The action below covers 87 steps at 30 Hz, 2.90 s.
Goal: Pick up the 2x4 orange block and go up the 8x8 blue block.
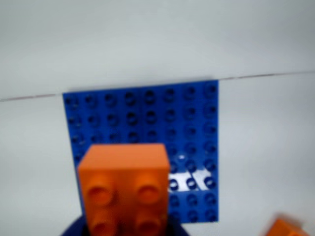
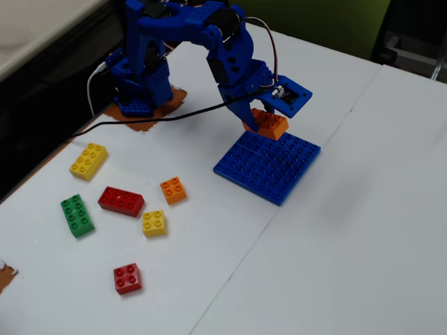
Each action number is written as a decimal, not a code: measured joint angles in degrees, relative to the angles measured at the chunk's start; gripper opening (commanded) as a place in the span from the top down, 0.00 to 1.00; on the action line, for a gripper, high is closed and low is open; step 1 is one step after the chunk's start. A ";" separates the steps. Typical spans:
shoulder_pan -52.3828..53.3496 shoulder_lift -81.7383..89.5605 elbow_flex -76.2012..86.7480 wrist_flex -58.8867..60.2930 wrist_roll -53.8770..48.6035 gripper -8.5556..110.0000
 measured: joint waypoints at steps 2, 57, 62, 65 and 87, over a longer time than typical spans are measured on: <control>0.00 -0.44 -0.35 0.00 0.00 0.92; 2.55 -3.87 -1.85 2.37 -1.58 0.92; 2.37 -3.87 -1.85 2.37 -1.58 0.92; 2.29 -3.87 -1.85 2.37 -1.58 0.92; 2.29 -3.87 -1.85 2.55 -1.58 0.92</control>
